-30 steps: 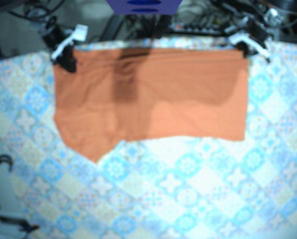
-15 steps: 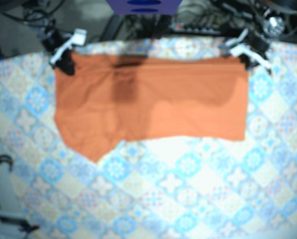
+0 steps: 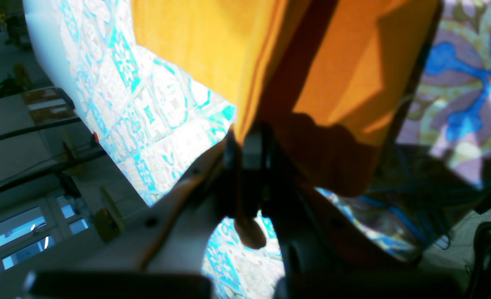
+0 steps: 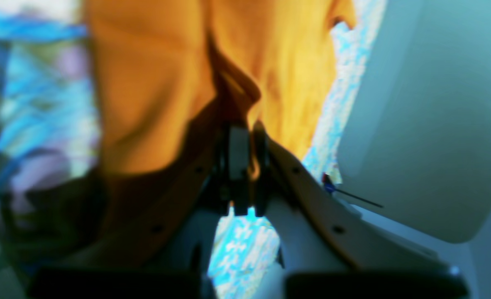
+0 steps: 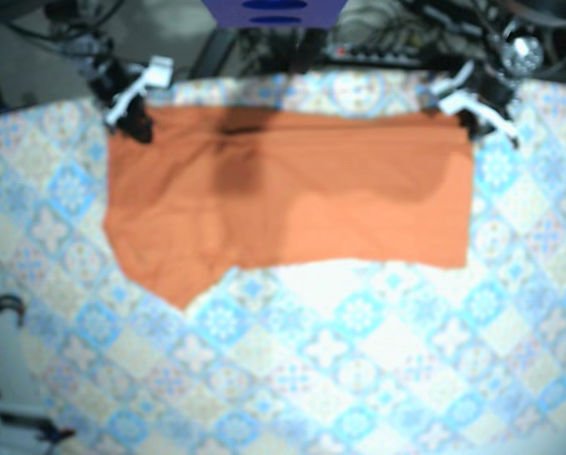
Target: Fold the T-shirt properly
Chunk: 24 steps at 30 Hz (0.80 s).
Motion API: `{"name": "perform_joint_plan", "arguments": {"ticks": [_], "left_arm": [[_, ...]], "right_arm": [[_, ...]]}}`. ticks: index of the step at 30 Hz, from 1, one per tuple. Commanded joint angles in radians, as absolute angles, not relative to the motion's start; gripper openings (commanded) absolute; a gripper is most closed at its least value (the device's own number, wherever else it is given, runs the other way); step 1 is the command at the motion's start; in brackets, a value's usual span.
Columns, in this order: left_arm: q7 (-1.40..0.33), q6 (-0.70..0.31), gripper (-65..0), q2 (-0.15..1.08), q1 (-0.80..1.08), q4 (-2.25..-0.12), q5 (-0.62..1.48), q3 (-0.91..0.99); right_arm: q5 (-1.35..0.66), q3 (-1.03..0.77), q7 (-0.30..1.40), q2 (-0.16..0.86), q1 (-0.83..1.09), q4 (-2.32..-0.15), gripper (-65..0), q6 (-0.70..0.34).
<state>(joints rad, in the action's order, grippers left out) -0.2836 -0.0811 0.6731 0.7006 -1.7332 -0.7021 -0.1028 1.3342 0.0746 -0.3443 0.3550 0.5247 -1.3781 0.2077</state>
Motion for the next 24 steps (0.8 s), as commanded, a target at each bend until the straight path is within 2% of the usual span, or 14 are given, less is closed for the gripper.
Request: {"name": "perform_joint_plan", "arguments": {"ticks": [1, 24], "left_arm": [[-0.285, -0.062, -65.0, 0.685, 0.705, -1.744, -0.705, -0.097], [-0.278, -0.062, -64.7, 0.684, 0.591, -1.633, -0.707, -0.199]], "right_arm": [[1.325, 0.079, -0.348, 0.366, 0.515, -1.385, -65.0, 0.228], [1.325, 0.085, -0.348, 0.366, 0.487, -1.351, -65.0, 0.228]]}}
